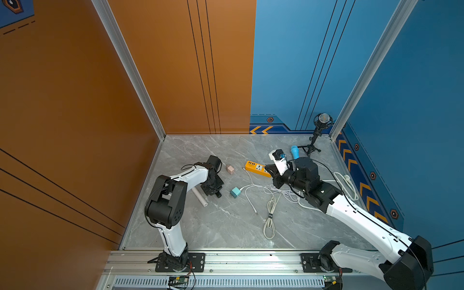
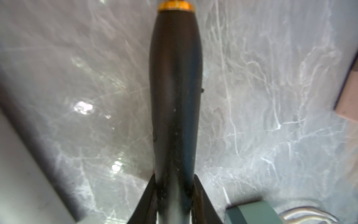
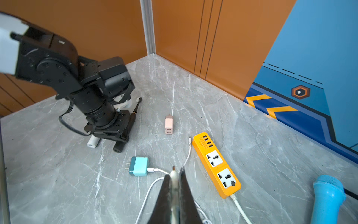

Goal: Charge the electric toothbrush
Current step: Pick up the electric toothbrush from the center of the board, then insert the charging cable into the electric toothbrush.

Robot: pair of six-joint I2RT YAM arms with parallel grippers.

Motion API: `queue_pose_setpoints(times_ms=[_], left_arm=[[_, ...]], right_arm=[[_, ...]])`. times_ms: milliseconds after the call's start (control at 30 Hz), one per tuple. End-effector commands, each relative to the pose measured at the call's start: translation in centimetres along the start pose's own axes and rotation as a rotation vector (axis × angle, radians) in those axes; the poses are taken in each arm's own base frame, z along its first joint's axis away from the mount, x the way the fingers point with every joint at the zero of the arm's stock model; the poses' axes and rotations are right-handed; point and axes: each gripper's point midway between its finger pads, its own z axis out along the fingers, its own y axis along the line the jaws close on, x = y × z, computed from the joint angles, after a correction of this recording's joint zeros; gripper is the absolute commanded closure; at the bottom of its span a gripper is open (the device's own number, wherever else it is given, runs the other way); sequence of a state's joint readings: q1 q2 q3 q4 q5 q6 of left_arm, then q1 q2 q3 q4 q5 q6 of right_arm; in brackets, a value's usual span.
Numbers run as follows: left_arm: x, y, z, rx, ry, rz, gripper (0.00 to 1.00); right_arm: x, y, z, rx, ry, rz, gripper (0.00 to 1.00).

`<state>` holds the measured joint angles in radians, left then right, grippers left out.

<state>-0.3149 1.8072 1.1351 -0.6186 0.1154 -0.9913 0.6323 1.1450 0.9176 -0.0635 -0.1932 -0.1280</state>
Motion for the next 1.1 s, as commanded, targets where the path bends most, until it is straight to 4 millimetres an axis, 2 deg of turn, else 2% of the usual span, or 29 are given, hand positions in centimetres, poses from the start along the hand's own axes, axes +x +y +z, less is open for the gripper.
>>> queue_pose_setpoints(times_ms=[0,100,167,267,367,567,700,900,1067], left_arm=[[1.9,-3.2,-1.8,0.140,0.115,-0.017,1.00],[2.1,-5.9,-6.1,0.276,0.124,-0.081,1.00],[2.5,-7.2,-8.6,0.347,0.145,-0.166,1.00],[3.1,-8.1,-10.9,0.404,0.195,-0.287,1.00],[3.2,-8.3,-12.2,0.429,0.211,-0.377,1.00],[3.8,-8.5,-13.0,0.440,0.265,-0.470,1.00],[4.1,-9.3,-13.1,0.450,0.304,-0.458,1.00],[4.3,-9.6,-13.2,0.459,0.316,-0.427,1.00],[4.1,-9.4,-12.8,0.453,0.312,-0.411,1.00]], right_arm=[[1.5,2.7,0.7,-0.105,0.042,-0.200,0.98],[2.8,5.3,2.1,-0.137,0.091,-0.337,1.00],[3.3,5.9,3.2,-0.109,0.104,-0.415,1.00],[3.5,6.1,4.5,-0.063,0.103,-0.505,1.00],[3.3,6.9,5.1,-0.066,0.073,-0.613,1.00],[2.9,9.1,6.0,-0.142,-0.034,-0.769,1.00],[3.3,9.5,7.4,-0.168,-0.034,-0.853,1.00],[3.2,9.6,8.8,-0.213,-0.044,-0.856,1.00],[1.7,9.6,8.6,-0.230,-0.085,-0.823,1.00]])
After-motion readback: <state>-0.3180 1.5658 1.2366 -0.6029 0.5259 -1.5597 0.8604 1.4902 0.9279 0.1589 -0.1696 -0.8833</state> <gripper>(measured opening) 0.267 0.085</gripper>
